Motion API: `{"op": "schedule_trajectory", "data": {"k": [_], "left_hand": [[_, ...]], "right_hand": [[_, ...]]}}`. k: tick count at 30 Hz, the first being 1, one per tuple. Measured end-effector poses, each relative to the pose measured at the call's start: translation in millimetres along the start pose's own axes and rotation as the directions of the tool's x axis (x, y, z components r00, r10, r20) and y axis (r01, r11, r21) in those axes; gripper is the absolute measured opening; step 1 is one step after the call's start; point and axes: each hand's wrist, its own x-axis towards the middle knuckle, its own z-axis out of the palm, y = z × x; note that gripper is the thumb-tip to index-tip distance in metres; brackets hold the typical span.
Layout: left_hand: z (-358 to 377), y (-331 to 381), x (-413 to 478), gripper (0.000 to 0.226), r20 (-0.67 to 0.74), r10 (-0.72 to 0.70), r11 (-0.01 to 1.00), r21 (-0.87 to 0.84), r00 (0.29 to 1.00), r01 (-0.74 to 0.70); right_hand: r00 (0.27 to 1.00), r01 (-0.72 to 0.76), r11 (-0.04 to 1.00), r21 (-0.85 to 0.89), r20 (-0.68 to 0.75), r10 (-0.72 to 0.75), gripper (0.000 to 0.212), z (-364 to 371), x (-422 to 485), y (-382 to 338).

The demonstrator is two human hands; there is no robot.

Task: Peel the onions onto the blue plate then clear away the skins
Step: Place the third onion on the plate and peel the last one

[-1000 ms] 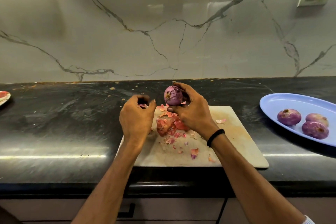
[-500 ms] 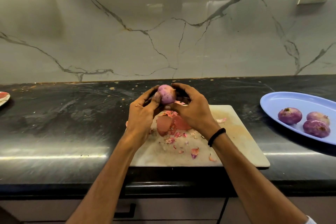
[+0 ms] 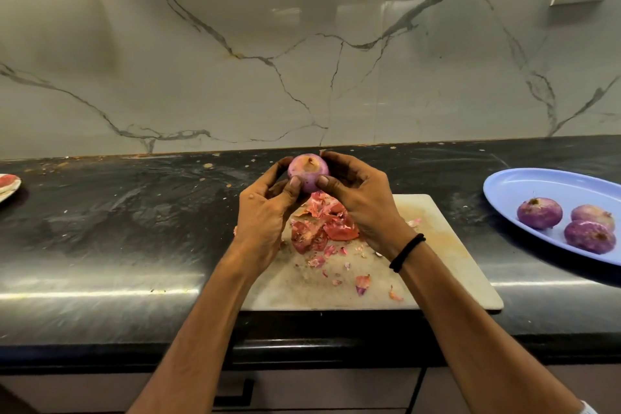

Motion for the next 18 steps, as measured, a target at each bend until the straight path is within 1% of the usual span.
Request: {"op": "schedule_trajectory", "data": {"k": [2, 4, 7, 9, 11, 14, 15, 18], "left_hand": [[-0.7, 0.1, 0.1, 0.05, 0.005, 0.024, 0.999, 0.023, 1.0, -0.024], [-2.6, -1.2, 0.7, 0.05, 0.009, 0.06, 0.994, 0.094, 0.998, -0.061], [-4.8, -2.7, 0.6, 0.047, -0.008, 0.169, 0.948, 0.276, 0.986, -0.16], [-5.2, -2.4, 0.0, 0.043, -0.04, 0.246, 0.91, 0.353, 0.968, -0.217], [-5.8, -1.6, -0.3, 0.037, -0.053, 0.308, 0.881, 0.393, 0.95, -0.264], [-5.8, 0.0, -2.3, 0.031, -0.014, 0.399, 0.803, 0.489, 0.917, -0.341], [-5.5, 0.5, -2.7, 0.03, -0.005, 0.415, 0.786, 0.506, 0.91, -0.356], [-5.1, 0.8, -2.7, 0.03, -0.004, 0.419, 0.778, 0.518, 0.908, -0.357]], "right_hand": [[0.997, -0.06, 0.998, 0.036, 0.045, 0.058, 0.048, 0.9, -0.4, 0.1], [0.994, -0.092, 0.994, 0.059, 0.072, 0.088, 0.049, 1.4, -0.9, 0.0], [0.997, -0.07, 0.997, 0.044, 0.045, 0.068, 0.044, 1.2, -1.3, -1.1], [0.999, -0.049, 0.999, 0.001, 0.016, 0.049, 0.046, 0.8, -1.6, -1.7], [1.0, -0.029, 0.998, -0.052, 0.01, 0.03, 0.049, 0.7, -1.8, -1.4], [1.0, -0.015, 0.996, -0.085, 0.021, 0.017, 0.051, 1.7, -3.3, -1.6], [1.0, -0.01, 0.995, -0.094, 0.021, 0.012, 0.052, 1.9, -3.5, -1.8], [1.0, -0.011, 0.994, -0.109, 0.028, 0.014, 0.054, 2.3, -3.6, -2.1]]}}
